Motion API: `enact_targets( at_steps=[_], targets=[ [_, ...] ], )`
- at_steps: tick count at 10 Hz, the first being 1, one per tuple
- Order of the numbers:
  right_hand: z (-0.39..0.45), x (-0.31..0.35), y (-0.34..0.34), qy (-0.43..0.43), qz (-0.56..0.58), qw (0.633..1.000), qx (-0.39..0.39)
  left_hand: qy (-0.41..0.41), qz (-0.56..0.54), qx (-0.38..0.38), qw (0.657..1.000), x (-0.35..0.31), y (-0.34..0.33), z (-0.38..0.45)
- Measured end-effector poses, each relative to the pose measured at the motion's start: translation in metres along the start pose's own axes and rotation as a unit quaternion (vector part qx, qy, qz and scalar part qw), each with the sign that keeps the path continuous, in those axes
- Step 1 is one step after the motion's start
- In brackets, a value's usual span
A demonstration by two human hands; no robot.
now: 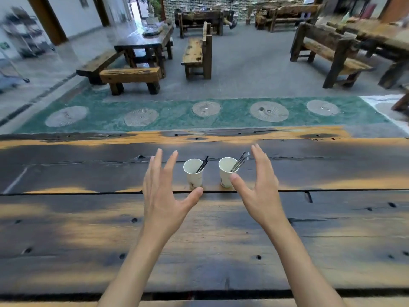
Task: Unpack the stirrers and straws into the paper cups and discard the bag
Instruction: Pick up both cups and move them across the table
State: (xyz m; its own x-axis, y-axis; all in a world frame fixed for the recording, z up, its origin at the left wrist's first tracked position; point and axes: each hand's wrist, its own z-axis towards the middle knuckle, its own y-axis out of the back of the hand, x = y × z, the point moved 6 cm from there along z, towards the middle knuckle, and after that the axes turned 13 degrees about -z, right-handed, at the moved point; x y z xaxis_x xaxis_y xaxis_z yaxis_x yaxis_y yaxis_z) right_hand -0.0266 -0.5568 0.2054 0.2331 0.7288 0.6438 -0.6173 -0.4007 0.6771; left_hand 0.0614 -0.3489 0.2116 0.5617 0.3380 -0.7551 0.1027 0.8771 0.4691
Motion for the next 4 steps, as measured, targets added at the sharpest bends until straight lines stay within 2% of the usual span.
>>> enact_targets(
  at_steps=[1,2,4],
  targets=[
    [-0.024,0.038,0.037,0.074,-0.068,0.994,-0.029,-0.077,0.049,0.001,0.996,-0.047,0.022,-0.02],
    [-0.048,0.062,0.066,0.105,-0.101,0.988,-0.05,-0.114,0.082,0.0,0.99,-0.084,0.042,-0.041],
    [-0.099,0.09,0.104,0.148,-0.121,0.98,-0.06,-0.13,0.081,-0.021,0.988,-0.13,0.075,-0.08]
  ],
)
